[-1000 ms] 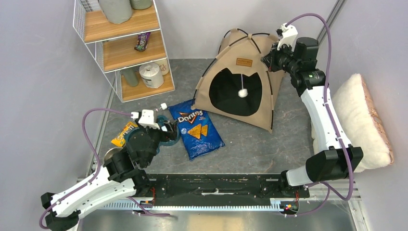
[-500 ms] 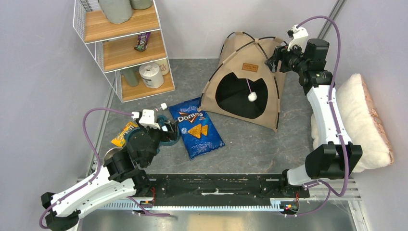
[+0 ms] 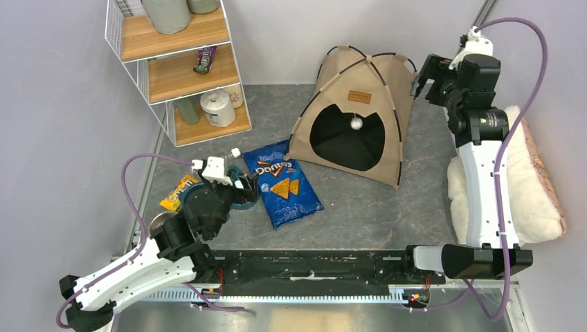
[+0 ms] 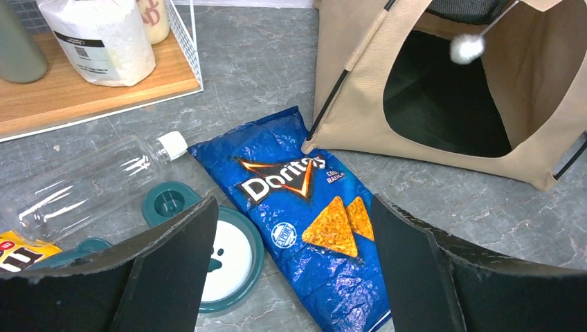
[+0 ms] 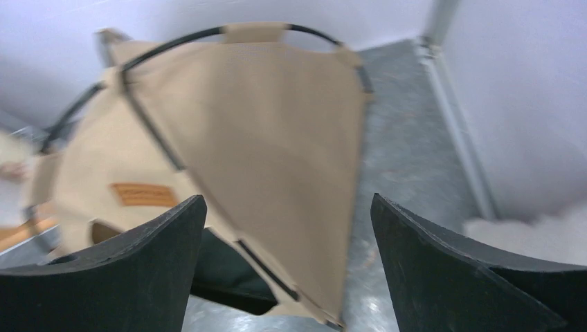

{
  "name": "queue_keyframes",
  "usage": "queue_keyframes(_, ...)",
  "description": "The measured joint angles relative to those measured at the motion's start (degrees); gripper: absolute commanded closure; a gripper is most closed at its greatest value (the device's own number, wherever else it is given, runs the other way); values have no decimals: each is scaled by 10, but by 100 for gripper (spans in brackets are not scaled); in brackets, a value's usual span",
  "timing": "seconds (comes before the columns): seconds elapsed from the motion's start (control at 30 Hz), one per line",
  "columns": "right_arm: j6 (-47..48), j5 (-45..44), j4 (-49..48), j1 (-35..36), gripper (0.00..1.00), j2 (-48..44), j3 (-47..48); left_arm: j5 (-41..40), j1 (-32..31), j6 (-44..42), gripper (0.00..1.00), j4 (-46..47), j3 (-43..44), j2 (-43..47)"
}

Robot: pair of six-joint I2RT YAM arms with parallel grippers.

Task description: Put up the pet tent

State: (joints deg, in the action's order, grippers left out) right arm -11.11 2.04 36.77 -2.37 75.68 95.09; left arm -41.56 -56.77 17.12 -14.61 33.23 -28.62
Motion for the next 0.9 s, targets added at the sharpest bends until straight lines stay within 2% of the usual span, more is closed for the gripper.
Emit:
queue_keyframes(0.27, 8, -320, 107, -3, 3, -10, 9, 18, 0, 0, 13, -2, 5, 0)
queue_keyframes(0.43, 43, -475, 124, -14, 3, 9, -10, 30, 0, 0, 13, -3, 18, -1)
queue_keyframes(0.63, 76, -555, 127, -49, 3, 45, -72, 33, 0, 0, 13, -9, 21, 0)
queue_keyframes(0.77, 98, -567, 114, -87, 3, 45, -99, 37, 0, 0, 13, -17, 21, 2)
queue_keyframes(0.9, 134, -566, 60, -121, 3, 31, -143, 39, 0, 0, 13, -26, 26, -3)
